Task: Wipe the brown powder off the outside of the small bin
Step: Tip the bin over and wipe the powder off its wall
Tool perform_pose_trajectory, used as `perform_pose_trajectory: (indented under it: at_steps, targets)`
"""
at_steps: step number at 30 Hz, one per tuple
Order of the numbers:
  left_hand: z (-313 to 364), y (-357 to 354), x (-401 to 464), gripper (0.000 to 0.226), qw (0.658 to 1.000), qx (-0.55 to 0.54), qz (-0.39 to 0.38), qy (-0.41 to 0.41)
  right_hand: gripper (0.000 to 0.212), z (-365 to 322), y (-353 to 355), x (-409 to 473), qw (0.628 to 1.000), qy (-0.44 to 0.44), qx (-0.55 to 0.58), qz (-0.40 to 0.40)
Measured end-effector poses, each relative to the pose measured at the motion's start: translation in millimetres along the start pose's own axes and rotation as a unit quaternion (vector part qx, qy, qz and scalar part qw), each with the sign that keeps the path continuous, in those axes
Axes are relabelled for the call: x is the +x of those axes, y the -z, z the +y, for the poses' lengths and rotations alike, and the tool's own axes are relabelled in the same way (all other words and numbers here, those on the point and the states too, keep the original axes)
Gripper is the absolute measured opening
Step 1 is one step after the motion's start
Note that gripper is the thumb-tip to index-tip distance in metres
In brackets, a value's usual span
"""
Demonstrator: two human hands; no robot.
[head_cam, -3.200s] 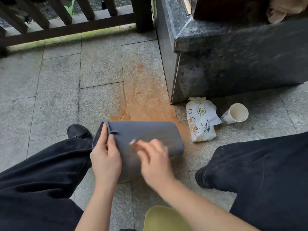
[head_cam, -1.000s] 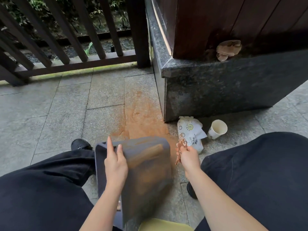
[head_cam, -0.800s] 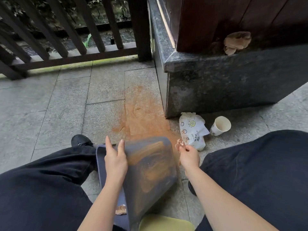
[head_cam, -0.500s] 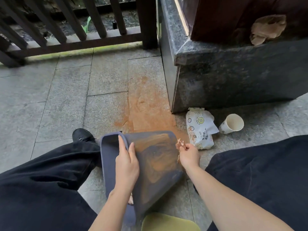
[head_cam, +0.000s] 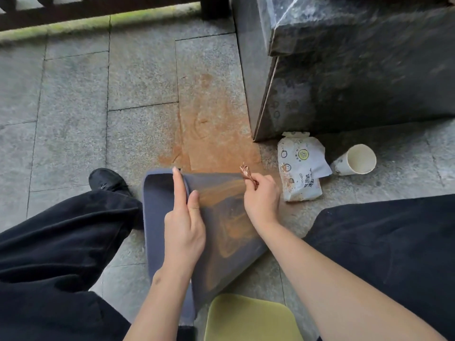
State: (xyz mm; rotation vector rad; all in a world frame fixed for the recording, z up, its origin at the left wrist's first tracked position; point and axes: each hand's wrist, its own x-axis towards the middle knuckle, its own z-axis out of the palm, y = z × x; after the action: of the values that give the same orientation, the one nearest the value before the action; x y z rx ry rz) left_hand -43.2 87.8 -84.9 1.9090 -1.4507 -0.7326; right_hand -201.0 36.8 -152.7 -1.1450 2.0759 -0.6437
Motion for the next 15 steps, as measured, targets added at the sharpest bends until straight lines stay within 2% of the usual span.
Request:
perform_pose_trajectory:
  at_steps: [6,15]
  targets:
    - [9.0,-3.0,6.0,0.057,1.0,-0.006,-0.003,-0.011,0.013,-17.6,3.3,-19.7,0.998,0.024,0.053,0.011]
    - [6.6,-0.2,3.6,0.06,1.0,-0.01,-0.005,0.0,0.014,-42.5,-4.4,-70.6,0.977,0.118,0.175,-0.008]
